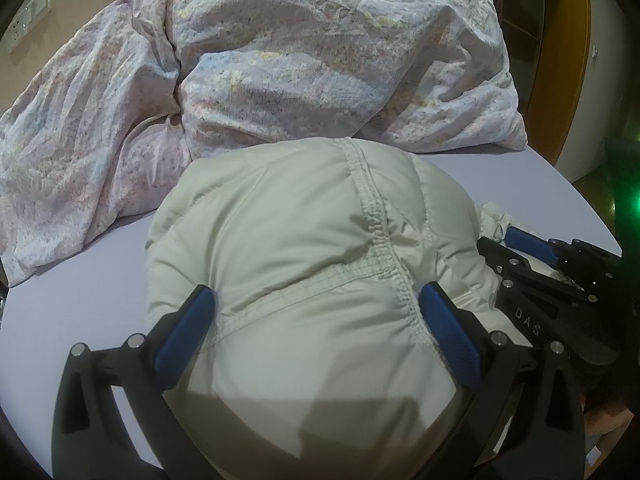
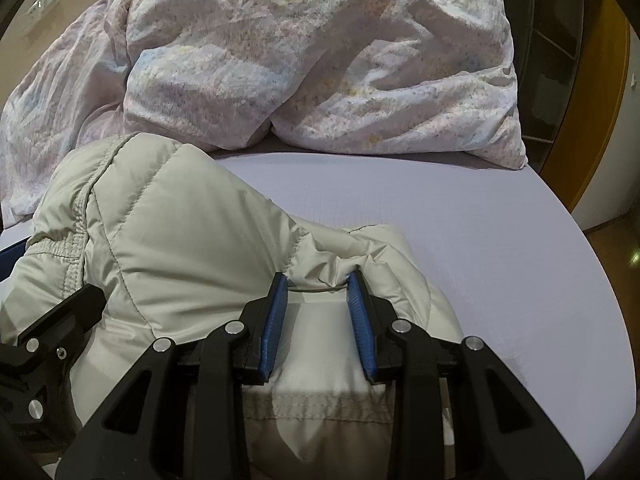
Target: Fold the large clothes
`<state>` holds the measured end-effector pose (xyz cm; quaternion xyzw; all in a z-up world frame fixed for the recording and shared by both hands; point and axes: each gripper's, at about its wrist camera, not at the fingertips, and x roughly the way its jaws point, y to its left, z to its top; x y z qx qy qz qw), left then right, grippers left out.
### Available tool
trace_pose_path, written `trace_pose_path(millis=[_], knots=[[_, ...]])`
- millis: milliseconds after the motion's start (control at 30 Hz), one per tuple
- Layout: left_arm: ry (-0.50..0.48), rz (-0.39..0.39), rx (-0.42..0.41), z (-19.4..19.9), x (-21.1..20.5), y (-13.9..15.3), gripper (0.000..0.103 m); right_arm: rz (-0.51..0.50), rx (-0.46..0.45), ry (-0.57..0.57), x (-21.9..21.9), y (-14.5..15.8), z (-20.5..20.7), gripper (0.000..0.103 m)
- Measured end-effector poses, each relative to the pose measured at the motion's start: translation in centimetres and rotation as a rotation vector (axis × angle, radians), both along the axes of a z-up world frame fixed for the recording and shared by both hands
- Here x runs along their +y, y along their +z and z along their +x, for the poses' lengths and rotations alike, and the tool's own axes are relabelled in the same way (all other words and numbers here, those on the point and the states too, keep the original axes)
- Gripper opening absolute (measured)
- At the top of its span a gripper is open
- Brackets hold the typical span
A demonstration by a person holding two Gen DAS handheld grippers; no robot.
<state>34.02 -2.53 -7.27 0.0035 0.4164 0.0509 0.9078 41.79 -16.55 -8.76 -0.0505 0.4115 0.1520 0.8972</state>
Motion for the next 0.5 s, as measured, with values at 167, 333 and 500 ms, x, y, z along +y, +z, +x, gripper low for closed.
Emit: trace_pose_path(millis=[167,333,500], knots=[[0.002,0.006,-0.006,0.02,-0.07,-0.11,0.101,0.001,-0.013,-0.003,-0.01,-0.09,-0.24,0.033],[0.010,0.014,-0.019,0.24,0.06,-0.25,0.101,-0.005,-0.029,-0.007,0.09,-0.10,-0.48,0.033],[0.017,0.021,-0.030,0.27,-0.03,-0.35,0.101,-0.003,-0.032,-0.006,0.08,-0.16,-0.45,0.033]])
